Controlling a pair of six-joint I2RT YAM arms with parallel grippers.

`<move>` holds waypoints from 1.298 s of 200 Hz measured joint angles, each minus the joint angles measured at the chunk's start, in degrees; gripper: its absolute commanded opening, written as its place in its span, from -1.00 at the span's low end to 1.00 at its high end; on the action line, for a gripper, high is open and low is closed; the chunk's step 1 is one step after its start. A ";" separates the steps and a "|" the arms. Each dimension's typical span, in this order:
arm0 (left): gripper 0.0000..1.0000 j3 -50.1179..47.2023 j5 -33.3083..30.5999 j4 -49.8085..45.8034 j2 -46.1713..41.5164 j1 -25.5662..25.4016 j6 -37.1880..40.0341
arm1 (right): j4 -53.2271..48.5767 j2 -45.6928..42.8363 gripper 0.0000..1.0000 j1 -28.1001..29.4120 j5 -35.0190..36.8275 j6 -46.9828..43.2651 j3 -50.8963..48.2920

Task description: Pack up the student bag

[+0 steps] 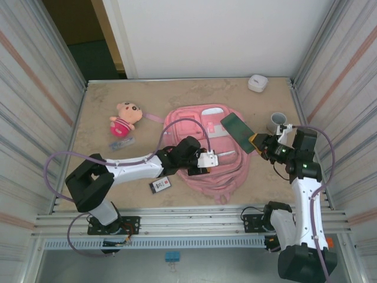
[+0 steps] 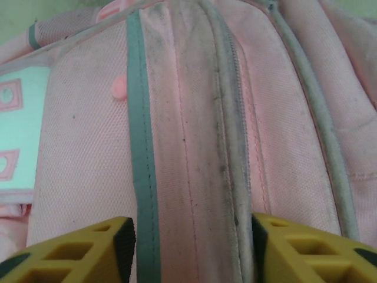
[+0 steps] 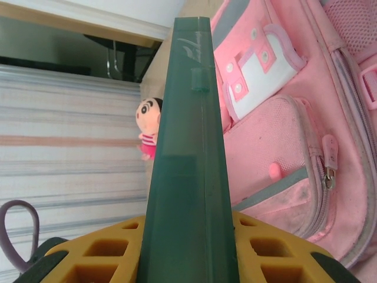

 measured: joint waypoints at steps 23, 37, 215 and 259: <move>-0.64 -0.83 -1.25 0.46 -1.75 -0.33 -1.40 | -0.94 -3.39 -0.54 -0.11 2.45 0.20 0.04; -0.72 -0.96 -2.25 0.79 -3.28 -0.24 -2.91 | -2.54 -5.57 -0.54 -0.20 4.09 0.37 0.90; -0.90 3.85 -3.80 4.09 -9.49 9.57 -33.22 | -31.89 -21.75 -0.55 -0.31 2.95 2.64 4.90; -0.90 4.46 -2.54 4.04 -9.40 9.64 -34.88 | -19.37 -24.55 -0.58 1.25 0.26 12.52 -3.98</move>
